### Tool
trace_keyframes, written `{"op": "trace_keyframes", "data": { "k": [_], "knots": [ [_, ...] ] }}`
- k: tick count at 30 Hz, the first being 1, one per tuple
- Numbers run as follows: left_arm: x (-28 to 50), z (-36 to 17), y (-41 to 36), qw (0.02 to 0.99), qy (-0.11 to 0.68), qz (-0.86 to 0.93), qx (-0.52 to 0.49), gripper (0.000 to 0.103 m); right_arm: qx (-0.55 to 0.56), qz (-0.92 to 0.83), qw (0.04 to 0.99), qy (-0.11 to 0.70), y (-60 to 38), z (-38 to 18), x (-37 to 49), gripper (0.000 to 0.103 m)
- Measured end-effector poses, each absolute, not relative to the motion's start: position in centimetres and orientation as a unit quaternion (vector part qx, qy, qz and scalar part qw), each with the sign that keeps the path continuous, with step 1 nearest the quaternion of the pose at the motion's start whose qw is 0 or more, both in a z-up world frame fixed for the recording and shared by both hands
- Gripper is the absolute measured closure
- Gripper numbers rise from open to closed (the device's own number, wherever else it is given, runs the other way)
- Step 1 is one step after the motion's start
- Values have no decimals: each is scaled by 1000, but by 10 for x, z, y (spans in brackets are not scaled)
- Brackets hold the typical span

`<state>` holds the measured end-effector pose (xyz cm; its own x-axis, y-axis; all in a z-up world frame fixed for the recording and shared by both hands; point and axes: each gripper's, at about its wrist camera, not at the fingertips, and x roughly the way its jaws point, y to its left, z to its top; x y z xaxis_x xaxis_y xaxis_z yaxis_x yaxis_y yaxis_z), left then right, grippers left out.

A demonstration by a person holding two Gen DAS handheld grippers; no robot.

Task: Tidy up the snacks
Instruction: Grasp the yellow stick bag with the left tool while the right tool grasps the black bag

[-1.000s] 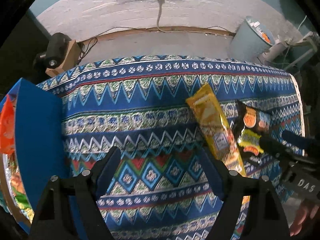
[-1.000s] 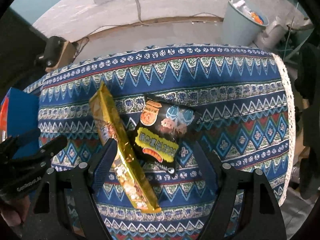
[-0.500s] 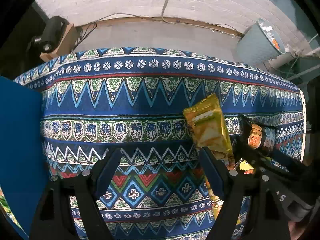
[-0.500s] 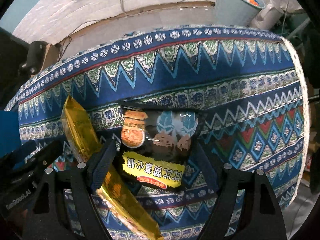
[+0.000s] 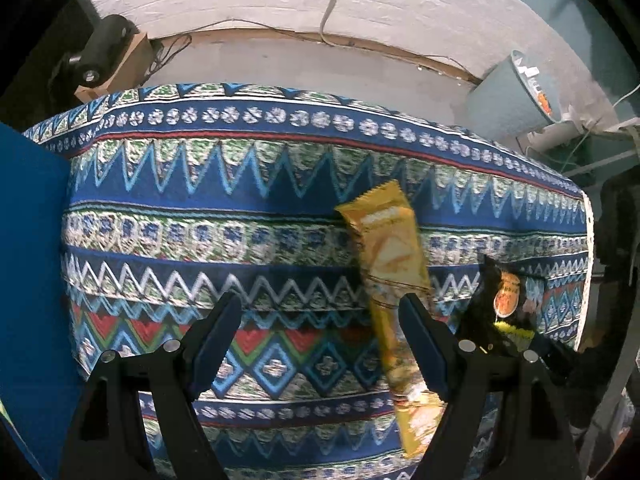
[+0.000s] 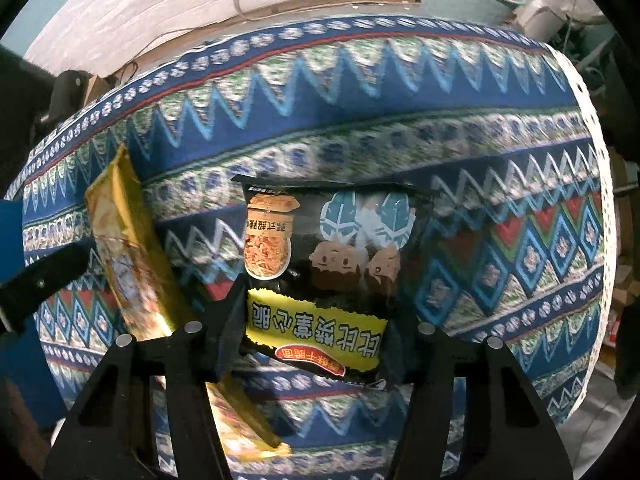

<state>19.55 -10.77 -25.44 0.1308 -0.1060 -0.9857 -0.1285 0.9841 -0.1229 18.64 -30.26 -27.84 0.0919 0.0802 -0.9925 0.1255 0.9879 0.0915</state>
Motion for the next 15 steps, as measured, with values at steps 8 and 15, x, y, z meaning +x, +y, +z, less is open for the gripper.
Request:
{"op": "trace_keyframes", "data": {
  "k": [8,15],
  "knots": [
    [181,-263,-141,735,664,1,-139,15,82,-14,728,680,-333,-280,163,49],
    [176,-282,-172,730,675,-3,-105,15,89,-21,726,681,-353,-280,146,44]
  ]
}}
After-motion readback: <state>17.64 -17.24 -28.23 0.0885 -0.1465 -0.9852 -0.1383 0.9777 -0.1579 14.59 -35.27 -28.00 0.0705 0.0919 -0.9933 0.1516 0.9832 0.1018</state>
